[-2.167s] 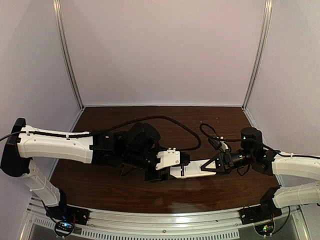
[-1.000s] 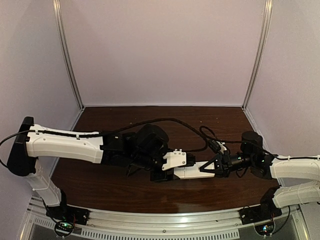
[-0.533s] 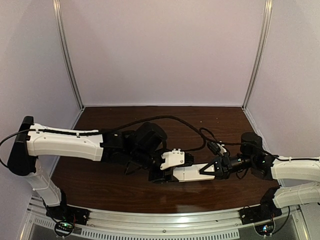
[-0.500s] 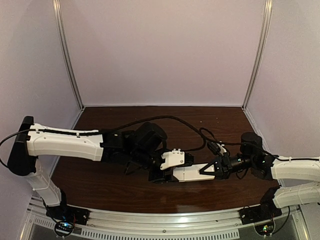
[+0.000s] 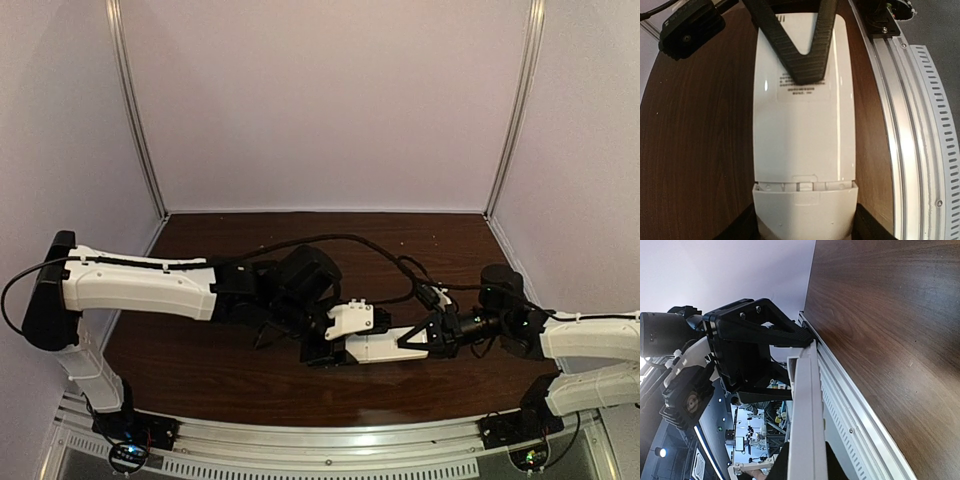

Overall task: Load the batteries into the remote control
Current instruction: Load the battery cover onto the remote control without the battery cover.

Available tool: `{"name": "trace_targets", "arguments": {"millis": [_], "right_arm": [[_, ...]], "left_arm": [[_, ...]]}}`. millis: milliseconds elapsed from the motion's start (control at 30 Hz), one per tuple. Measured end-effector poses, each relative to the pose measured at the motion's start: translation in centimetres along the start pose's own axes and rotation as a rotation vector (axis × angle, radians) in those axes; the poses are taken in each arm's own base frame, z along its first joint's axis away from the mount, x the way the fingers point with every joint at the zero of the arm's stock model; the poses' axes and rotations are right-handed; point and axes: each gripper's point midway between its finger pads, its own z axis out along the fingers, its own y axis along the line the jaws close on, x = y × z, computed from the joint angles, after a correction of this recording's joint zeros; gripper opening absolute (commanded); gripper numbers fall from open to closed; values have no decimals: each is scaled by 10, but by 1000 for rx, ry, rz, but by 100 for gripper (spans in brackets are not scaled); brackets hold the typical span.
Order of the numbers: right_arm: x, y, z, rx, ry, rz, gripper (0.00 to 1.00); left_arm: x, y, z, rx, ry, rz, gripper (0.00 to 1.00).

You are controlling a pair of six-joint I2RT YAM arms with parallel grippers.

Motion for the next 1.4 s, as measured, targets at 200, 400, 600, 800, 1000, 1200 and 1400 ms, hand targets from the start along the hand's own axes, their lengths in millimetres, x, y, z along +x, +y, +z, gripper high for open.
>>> {"name": "trace_targets", "arguments": {"millis": [200,400,600,800,1000,1200,1400], "right_arm": [[-1,0,1,-3,1,6,0],[1,28,2,-83,28,-106,0],[2,28,2,-85,31,-128,0],[2,28,2,-86,32,-148,0],[-4,31,3,-99,14,-131,0],[-10,28,6,-97,-5,-94,0],[-11,25,5,-106,-20,-58,0]], "left_arm": [[3,0,6,5,18,-3,67],[22,-3,17,18,89,-26,76],[22,-3,15,17,90,-44,76],[26,1,13,-1,107,-63,73],[22,9,9,-29,136,-83,72],[18,17,12,-61,167,-91,73],[18,21,18,-83,210,-91,73]]}}
